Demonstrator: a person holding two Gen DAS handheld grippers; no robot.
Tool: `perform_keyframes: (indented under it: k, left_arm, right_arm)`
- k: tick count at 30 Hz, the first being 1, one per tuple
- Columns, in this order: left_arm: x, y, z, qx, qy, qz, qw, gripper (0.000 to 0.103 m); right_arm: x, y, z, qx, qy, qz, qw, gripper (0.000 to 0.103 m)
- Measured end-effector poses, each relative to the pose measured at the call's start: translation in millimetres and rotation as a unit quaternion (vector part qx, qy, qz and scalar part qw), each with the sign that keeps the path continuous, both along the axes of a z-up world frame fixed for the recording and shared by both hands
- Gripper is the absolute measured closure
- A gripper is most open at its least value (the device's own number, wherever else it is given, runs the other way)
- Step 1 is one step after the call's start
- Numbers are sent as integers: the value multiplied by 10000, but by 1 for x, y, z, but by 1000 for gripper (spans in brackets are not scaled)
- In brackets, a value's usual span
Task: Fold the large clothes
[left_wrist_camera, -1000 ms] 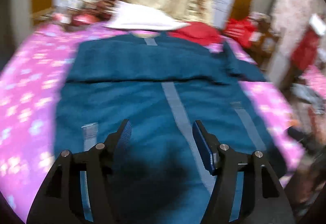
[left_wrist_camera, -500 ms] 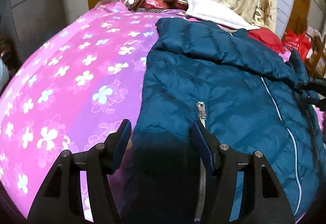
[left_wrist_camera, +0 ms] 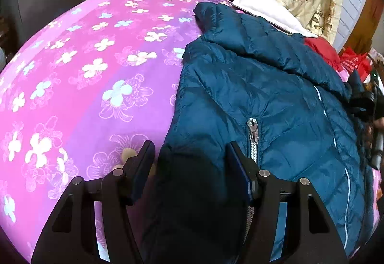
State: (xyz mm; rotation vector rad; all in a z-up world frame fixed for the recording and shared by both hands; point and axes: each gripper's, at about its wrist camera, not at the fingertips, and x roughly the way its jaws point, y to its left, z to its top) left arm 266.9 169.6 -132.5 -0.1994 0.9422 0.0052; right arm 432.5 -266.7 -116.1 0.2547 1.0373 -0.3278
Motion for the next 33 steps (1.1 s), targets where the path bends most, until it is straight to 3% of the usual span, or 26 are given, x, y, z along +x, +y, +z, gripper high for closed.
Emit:
perform_keyframes:
  k: [5,8,11,14,19,22,26,33]
  left_arm:
    - [-6,-6,5,46,14,7,10000,41]
    - [-19,-12,17,22,-167,-61,9998,41]
    - [-35,-23,32,38,-381,-168,9991,41]
    - [-58,-37,52,-244,-658,-389,9968,41]
    - [-78,-58,71,-313,-1081,-580,9920,41]
    - [-75,-65,69,-193,-1121,-568,9919,41]
    - [-67,-72,60,-117,-1049,-551,9929,41]
    - [-54,-79,47,68,-1003,-612,9930,41]
  right_arm:
    - [-49,-3,29,118,-318,376,9987,80]
    - [-84,-24,58,331,-696,242,9967,54]
    - [-118,-56,79,187,-1014,-83,9946,47]
    - [-145,-107,88,88,-1093,-597,9922,46]
    - [-190,-190,80,518,-1391,-1664,9748,46]
    - [-195,-228,72,866,-1316,-1845,9701,46]
    - [-187,-272,55,1590,-1519,-2071,9533,46]
    - [-132,-320,26,1777,-1574,-2201,9462,52]
